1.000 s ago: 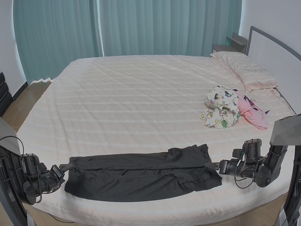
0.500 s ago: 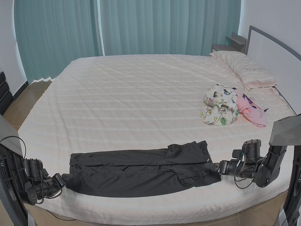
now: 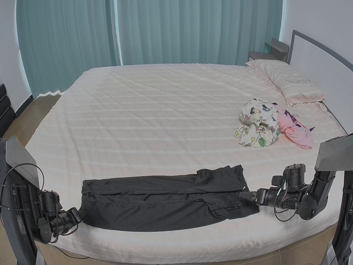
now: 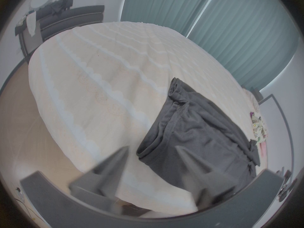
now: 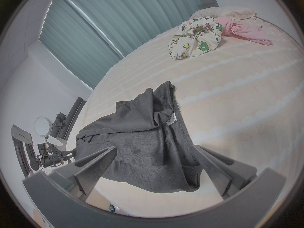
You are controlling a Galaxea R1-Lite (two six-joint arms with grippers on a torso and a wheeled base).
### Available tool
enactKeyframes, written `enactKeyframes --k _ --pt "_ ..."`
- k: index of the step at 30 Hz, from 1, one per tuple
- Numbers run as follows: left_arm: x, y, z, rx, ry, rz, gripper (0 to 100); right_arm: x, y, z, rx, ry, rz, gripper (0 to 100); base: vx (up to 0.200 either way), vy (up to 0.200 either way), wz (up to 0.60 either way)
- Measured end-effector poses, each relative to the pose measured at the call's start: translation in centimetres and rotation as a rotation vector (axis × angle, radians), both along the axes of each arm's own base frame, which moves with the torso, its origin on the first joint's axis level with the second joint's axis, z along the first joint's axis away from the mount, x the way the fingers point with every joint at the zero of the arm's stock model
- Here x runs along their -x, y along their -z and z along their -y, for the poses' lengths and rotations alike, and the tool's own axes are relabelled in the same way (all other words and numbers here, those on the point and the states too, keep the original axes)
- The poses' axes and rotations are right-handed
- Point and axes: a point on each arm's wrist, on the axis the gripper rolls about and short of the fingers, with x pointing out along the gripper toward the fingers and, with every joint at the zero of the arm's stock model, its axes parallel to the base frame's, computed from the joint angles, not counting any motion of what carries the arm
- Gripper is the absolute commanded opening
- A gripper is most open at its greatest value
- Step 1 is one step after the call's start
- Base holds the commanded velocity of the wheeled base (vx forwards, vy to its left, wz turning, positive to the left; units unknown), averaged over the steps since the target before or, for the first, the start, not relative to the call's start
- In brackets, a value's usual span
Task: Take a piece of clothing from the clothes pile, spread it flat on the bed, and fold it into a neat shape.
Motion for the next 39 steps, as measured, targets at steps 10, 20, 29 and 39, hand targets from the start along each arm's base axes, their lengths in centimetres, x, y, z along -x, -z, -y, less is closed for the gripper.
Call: enactKeyframes --k 10,20,29,39 --pt "0.8 1.3 -0.1 -0.069 -0.014 -0.126 0 0.0 0.0 0.0 0.001 0.000 -0.001 100 0.000 0.000 0.00" --pt "1.1 1.0 -0.1 -0.105 -0.012 -0.150 100 0.0 0.0 0.0 0.001 -0.001 -0.003 100 0.000 0.000 0.00" --pt "1.0 0.3 -0.6 -0.098 -0.023 -0.115 100 0.1 0.1 0.0 0.001 -0.002 -0.003 100 0.000 0.000 0.00" --pt "0.4 -2.8 -1.8 0.095 -0.018 0.080 100 0.0 0.1 -0.1 0.000 -0.006 -0.002 100 0.000 0.000 0.00"
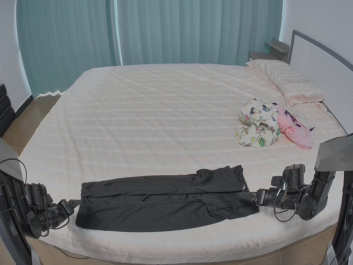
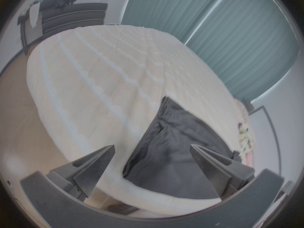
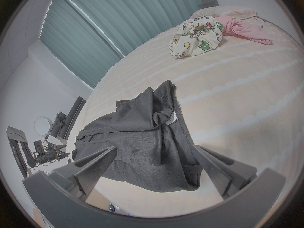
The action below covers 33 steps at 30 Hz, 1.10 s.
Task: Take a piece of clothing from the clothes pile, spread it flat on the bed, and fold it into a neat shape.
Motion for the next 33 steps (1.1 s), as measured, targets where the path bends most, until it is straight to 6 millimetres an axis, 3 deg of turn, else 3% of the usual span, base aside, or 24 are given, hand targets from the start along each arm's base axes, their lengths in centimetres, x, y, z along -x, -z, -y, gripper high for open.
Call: enactKeyframes --k 9,30,31,33 --pt "-2.7 -1.2 1.2 0.155 0.078 0.125 100 0.1 0.3 -0.1 0.002 -0.005 -0.010 100 0.000 0.000 0.00" --pt "-4.2 1.7 1.5 0.030 0.085 0.128 100 0.1 0.6 -0.3 0.006 -0.012 -0.020 100 0.000 0.000 0.00" --pt "-4.2 1.9 1.5 0.030 0.085 0.123 0 0.1 0.6 -0.3 0.006 -0.012 -0.020 100 0.000 0.000 0.00" --pt "-4.2 2.1 1.5 0.030 0.086 0.115 0 0.1 0.6 -0.3 0.006 -0.011 -0.020 100 0.000 0.000 0.00"
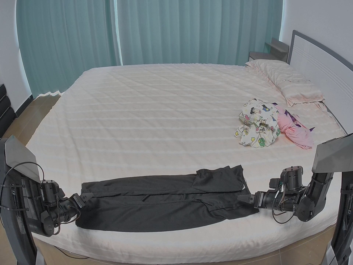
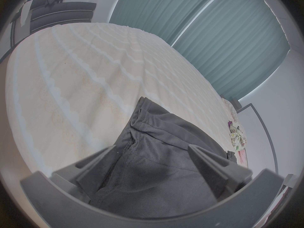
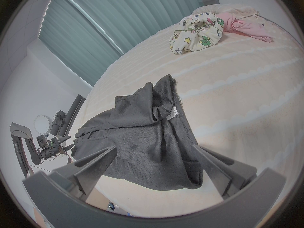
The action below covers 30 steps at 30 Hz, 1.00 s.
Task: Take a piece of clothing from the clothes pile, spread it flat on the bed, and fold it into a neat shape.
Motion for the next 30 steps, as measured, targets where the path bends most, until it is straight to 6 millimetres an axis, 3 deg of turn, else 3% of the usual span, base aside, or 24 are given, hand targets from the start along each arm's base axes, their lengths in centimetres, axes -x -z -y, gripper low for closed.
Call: enactKeyframes --k 19,30 --pt "1.2 0.8 0.0 -0.006 -0.024 -0.071 0 -0.5 -0.8 -0.3 -0.049 0.015 0.065 100 0.000 0.000 0.00" --pt "1.6 0.8 -0.2 -0.006 -0.041 -0.085 0 -1.6 0.7 -1.6 -0.048 -0.018 0.068 100 0.000 0.000 0.00"
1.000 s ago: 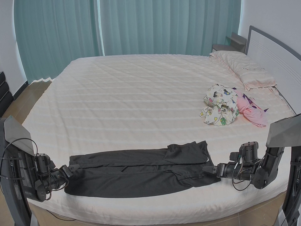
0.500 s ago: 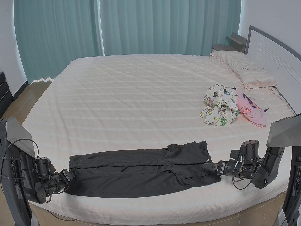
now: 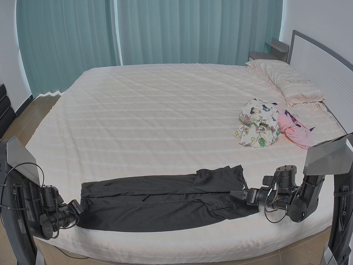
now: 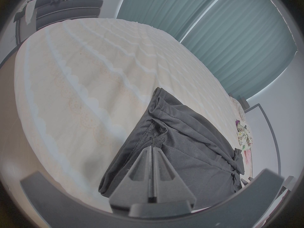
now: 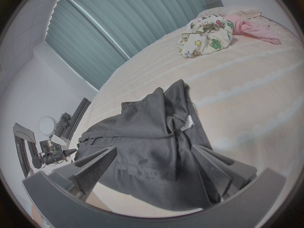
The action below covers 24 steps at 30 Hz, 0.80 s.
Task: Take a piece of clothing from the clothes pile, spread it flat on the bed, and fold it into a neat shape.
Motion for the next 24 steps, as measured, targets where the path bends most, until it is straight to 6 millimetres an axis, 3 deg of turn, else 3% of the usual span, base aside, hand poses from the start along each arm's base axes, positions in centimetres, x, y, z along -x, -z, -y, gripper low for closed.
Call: enactKeyframes --k 13,14,24 --pt "0.1 0.1 -0.1 0.006 -0.009 -0.006 0 -1.9 2.7 -0.5 0.059 -0.040 0.037 100 0.000 0.000 0.00" --pt "0.1 0.1 -0.1 0.006 -0.008 -0.006 0 -1.9 2.8 -0.5 0.060 -0.041 0.040 0 0.000 0.000 0.00" --pt "0.1 0.2 -0.1 0.003 -0.007 -0.008 0 -2.0 3.3 -0.1 0.053 -0.028 0.073 0 0.000 0.000 0.00"
